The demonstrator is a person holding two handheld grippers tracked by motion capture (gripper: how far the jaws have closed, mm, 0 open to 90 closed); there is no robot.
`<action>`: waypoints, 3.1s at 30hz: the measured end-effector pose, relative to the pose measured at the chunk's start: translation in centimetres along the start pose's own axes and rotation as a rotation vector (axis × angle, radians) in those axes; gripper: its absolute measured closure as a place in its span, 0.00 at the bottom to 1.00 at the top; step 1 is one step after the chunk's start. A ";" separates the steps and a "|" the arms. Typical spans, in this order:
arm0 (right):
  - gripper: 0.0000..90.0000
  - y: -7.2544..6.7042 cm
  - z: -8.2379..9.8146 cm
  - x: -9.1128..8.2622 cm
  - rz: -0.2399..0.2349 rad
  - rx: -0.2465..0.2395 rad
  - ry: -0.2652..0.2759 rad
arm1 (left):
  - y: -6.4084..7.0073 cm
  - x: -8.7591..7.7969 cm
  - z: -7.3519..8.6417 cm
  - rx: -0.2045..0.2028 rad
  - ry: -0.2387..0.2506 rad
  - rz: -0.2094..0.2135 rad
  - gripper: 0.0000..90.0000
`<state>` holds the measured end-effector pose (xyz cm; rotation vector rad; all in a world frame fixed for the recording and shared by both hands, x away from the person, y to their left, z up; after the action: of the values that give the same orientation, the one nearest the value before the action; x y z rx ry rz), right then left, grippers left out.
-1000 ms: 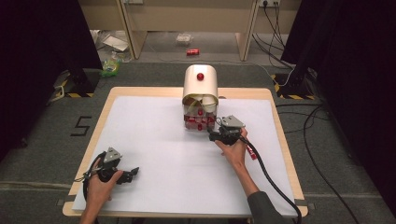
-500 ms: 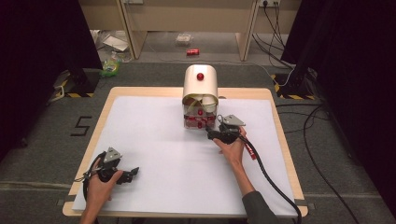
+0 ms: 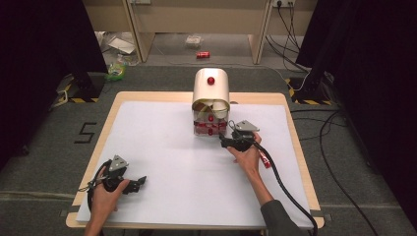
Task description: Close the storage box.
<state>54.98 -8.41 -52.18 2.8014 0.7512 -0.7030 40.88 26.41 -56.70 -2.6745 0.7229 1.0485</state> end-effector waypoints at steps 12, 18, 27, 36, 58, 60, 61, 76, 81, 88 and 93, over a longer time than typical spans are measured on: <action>0.25 0.1 -0.4 -3.2 -0.016 -0.033 0.009 | 0.0 0.0 0.0 0.000 0.001 -0.001 0.02; 0.25 -0.2 -0.3 -4.3 -0.025 -0.038 0.004 | 0.0 0.0 0.0 0.003 0.002 -0.001 0.03; 0.24 -0.3 0.1 -6.0 -0.042 -0.043 0.006 | 0.0 0.0 0.0 0.003 0.002 -0.001 0.03; 0.24 -0.5 1.2 -7.9 -0.052 -0.050 -0.008 | 0.0 0.0 0.0 0.002 0.003 -0.001 0.03; 0.21 -1.3 4.6 -10.3 -0.075 -0.066 -0.053 | 0.0 0.0 0.0 0.004 0.003 -0.003 0.03; 0.21 -1.3 5.0 -10.6 -0.074 -0.068 -0.060 | 0.0 0.0 0.0 0.002 0.002 -0.001 0.03; 0.21 -1.3 5.3 -10.7 -0.074 -0.067 -0.064 | 0.0 0.0 0.0 0.001 0.002 -0.001 0.03; 0.21 -1.3 7.9 -11.9 -0.086 -0.074 -0.111 | 0.0 0.0 0.0 0.002 0.002 -0.002 0.03; 0.21 -1.3 8.6 -12.1 -0.087 -0.080 -0.130 | 0.0 0.0 0.0 0.005 0.003 -0.003 0.03; 0.21 -1.5 9.4 -12.5 -0.100 -0.078 -0.155 | 0.0 0.0 0.0 0.004 0.003 -0.003 0.03; 0.21 -1.5 9.9 -12.9 -0.106 -0.074 -0.171 | 0.0 0.0 0.0 0.005 0.003 -0.003 0.03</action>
<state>40.40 -15.33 -54.69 2.6109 0.8789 -0.8997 40.86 26.39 -56.68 -2.6725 0.7205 1.0413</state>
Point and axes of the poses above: each handheld gripper's, and its own axes: x roughly forward along the jaws, z roughly out of its underside, y roughly to its right, the point moved 9 cm from there along x, roughly forward along the jaws
